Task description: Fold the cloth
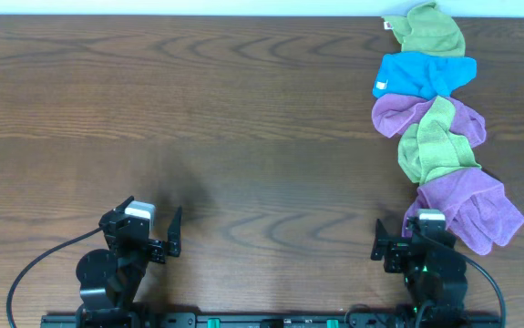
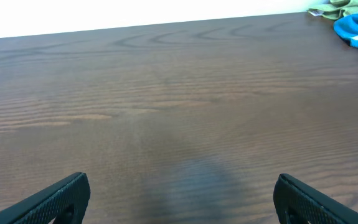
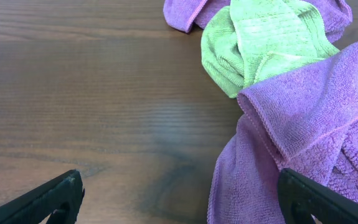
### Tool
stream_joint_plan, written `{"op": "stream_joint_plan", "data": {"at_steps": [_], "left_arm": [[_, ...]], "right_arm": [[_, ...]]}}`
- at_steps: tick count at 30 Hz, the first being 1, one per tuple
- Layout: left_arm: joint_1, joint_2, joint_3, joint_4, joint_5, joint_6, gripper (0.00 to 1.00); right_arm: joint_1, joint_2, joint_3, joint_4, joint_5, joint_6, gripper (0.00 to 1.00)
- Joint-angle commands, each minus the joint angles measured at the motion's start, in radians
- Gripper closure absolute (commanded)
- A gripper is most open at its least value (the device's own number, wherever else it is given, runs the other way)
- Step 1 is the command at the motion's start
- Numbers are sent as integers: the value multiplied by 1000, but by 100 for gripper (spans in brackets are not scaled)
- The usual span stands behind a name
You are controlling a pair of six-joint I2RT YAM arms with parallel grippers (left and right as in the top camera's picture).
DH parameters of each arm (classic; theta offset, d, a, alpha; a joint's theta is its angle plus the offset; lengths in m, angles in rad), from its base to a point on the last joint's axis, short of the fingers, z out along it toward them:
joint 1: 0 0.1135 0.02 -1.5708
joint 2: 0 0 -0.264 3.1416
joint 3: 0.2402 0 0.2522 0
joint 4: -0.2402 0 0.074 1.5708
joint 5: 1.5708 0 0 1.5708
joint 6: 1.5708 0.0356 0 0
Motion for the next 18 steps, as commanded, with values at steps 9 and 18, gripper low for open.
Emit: {"op": "stream_joint_plan", "data": {"at_steps": [9,18], "left_arm": [[-5,-6,-23,0,-4,17,5],[-5,-6,-23,0,-4,17,5]], "right_arm": [[-3,-11,-1,13,19,-8,1],[-3,-11,0,213,138,400,1]]}}
